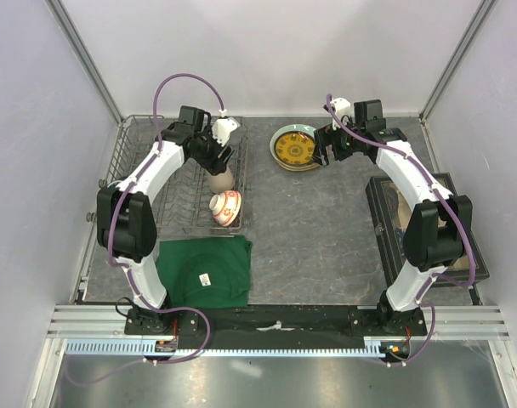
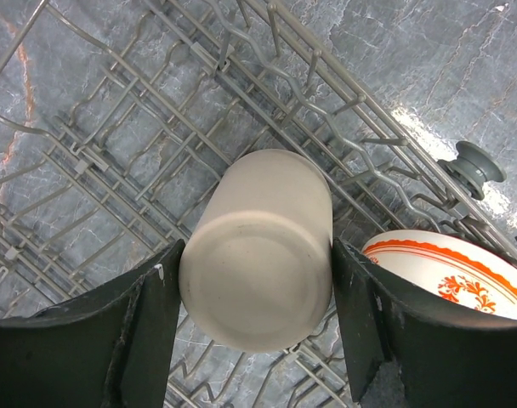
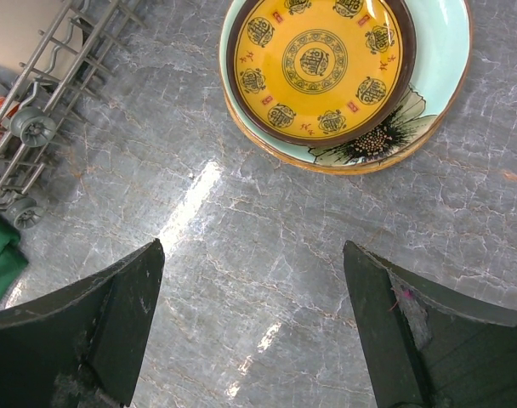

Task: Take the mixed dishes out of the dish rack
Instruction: Pick up the cup from the dish rack.

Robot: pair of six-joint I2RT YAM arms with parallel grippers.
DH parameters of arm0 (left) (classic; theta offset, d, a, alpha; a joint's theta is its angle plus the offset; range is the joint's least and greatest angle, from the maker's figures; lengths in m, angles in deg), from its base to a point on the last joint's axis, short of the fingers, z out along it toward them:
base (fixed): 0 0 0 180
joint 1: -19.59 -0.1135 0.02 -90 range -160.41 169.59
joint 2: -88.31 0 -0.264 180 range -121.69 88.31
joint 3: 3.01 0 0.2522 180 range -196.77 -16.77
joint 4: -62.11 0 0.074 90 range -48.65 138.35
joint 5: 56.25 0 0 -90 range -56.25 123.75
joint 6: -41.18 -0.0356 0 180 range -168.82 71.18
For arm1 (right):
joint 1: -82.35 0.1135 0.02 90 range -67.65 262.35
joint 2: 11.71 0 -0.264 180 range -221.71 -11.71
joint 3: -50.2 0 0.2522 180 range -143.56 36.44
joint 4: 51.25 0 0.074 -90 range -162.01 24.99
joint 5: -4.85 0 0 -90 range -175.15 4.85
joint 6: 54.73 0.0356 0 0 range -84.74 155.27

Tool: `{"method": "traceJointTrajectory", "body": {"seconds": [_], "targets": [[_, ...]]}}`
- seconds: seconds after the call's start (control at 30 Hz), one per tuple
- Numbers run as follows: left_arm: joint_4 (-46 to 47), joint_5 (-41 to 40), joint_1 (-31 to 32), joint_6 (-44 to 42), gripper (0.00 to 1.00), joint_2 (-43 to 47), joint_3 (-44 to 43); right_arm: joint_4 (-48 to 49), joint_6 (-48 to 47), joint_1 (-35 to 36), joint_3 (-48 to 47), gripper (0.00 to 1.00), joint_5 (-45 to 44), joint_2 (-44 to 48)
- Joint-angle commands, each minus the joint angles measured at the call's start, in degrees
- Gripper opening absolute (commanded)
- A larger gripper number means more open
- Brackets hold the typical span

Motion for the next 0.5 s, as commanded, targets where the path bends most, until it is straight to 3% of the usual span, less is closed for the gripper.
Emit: {"method": "traceJointTrajectory", "body": {"seconds": [0.0, 0.17, 0.23, 0.47], "targets": [[-1.4, 2.0, 0.2, -0.1, 0.46, -0.1, -3.5, 1.9, -0.6, 0.2, 1.0, 0.94, -0.2, 2.4], [-3.2, 3.0, 0.2, 1.2, 0.13, 0.9, -6.1, 2.1, -0.4, 0.2, 1.4, 0.94, -0.2, 2.5], [-3.6, 3.0, 0.2, 1.4, 0.05, 1.8, -7.4, 2.2, -0.3, 0.2, 1.4, 0.94, -0.1, 2.5], [-6.5, 0.2, 0.2, 0.5, 0.02, 6.0, -12.6, 3.0, 0.5, 0.2, 1.4, 0.93, 1.4, 2.7]]}}
